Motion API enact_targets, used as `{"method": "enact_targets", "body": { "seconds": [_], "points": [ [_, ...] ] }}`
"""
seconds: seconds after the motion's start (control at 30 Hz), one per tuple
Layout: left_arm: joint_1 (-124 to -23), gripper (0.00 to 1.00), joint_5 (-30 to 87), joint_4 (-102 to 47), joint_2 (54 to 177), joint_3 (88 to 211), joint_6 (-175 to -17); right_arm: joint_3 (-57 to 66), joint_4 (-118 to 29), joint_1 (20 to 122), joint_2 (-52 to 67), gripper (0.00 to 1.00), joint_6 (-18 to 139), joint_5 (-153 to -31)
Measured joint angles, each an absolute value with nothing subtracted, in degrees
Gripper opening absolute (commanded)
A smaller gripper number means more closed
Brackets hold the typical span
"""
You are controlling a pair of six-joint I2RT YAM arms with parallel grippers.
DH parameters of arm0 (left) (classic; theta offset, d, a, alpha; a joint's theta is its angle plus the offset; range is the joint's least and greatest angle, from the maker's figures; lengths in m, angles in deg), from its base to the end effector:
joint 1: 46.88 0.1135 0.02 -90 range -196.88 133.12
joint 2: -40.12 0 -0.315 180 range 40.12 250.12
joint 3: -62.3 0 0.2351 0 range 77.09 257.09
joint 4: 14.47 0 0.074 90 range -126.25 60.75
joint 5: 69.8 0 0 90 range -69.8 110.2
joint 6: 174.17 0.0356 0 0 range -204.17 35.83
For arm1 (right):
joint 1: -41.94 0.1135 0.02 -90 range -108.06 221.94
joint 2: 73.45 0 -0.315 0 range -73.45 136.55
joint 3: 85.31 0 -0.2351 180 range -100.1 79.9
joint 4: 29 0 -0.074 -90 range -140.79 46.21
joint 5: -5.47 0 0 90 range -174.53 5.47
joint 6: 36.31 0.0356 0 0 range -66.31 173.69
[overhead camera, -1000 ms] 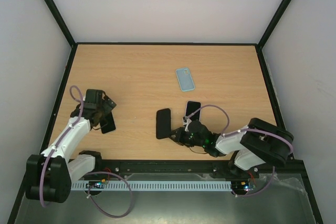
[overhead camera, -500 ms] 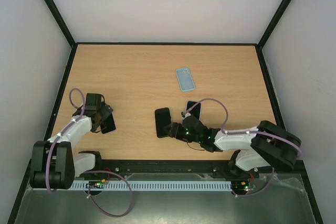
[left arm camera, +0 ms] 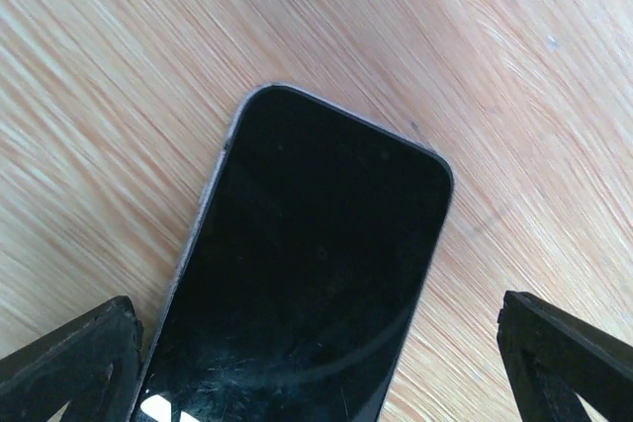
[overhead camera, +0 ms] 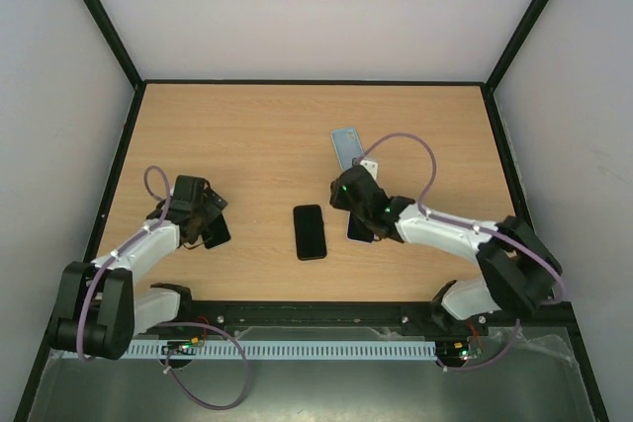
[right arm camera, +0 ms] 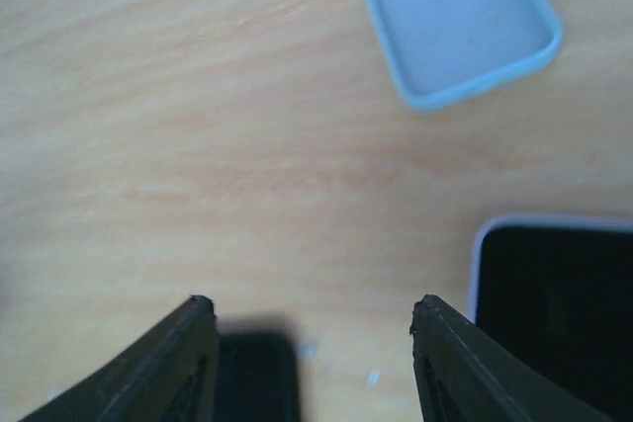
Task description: Put the phone into the phone case
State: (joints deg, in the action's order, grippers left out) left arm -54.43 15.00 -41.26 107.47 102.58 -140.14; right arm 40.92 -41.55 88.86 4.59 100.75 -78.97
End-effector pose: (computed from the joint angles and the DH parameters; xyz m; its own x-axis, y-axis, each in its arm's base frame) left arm 0.1715 -0.0195 0.2088 -0.5126 -0.7646 -0.3907 -0.6199 0.6444 -0.4478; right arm 0.1778 0.1851 0.2594 -0.7723 0.2409 -0.5878 -0.1595 0.8221 0.5465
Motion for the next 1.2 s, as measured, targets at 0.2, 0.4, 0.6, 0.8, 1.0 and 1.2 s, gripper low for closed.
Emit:
{"method": "enact_targets", "body": {
  "seconds": [0.2, 0.4, 0.6, 0.8, 1.0, 1.2],
  "points": [
    [-57.17, 0.97, 18.72, -40.71, 104.83, 101.36, -143.41, 30.73, -45.46, 85.4, 16.09, 0.47, 91.73, -72.24],
    [-57.34, 0.97, 19.7, -44.78, 101.26, 100.72, -145.49, 23.24, -47.54, 83.04, 26.34, 0.43, 86.5, -70.01],
    [-57.36, 0.97, 18.65, -48.52, 100.85, 101.36, -146.06, 15.02, -48.78, 80.86, 35.37, 0.41, 82.81, -68.96],
    [-57.36, 0.96, 18.15, -51.47, 100.96, 102.58, -145.62, 9.25, -49.53, 78.93, 41.36, 0.38, 80.45, -69.33],
    [-57.38, 0.96, 17.89, -53.44, 101.39, 103.54, -144.75, 6.41, -51.08, 78.3, 45.05, 0.19, 78.35, -69.86],
    [-57.38, 0.95, 16.88, -55.07, 102.4, 106.52, -144.31, 6.3, -51.34, 78.28, 44.72, 0.02, 77.52, -72.81]
  ]
}}
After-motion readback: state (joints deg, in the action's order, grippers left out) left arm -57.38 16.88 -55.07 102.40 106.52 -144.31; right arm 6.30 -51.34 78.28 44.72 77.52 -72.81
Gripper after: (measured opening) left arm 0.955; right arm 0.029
